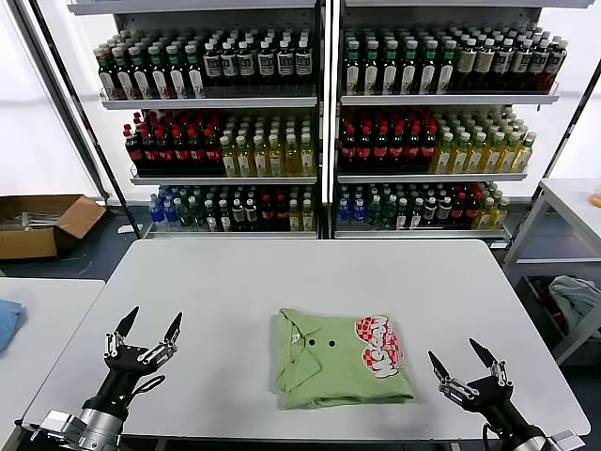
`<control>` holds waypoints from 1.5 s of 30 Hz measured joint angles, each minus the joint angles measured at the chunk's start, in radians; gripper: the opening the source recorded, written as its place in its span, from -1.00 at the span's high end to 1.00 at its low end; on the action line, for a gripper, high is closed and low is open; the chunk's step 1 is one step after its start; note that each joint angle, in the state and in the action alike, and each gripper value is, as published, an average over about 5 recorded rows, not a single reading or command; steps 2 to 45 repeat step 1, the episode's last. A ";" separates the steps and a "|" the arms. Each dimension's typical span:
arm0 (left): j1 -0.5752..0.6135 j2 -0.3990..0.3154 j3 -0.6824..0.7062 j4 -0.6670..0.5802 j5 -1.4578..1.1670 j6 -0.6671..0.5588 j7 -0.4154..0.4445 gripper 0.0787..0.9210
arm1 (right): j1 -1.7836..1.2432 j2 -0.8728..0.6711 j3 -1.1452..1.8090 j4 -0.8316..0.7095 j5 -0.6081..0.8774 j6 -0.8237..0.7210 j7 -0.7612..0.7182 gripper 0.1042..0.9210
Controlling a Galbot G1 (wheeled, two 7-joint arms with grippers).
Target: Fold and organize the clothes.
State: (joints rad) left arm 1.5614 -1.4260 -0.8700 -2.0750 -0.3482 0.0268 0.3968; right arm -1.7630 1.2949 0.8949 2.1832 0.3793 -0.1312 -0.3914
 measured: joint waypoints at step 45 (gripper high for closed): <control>0.001 -0.001 -0.001 0.001 0.002 -0.002 0.002 -0.77 | -0.001 0.001 0.000 0.000 -0.001 0.000 -0.001 -0.76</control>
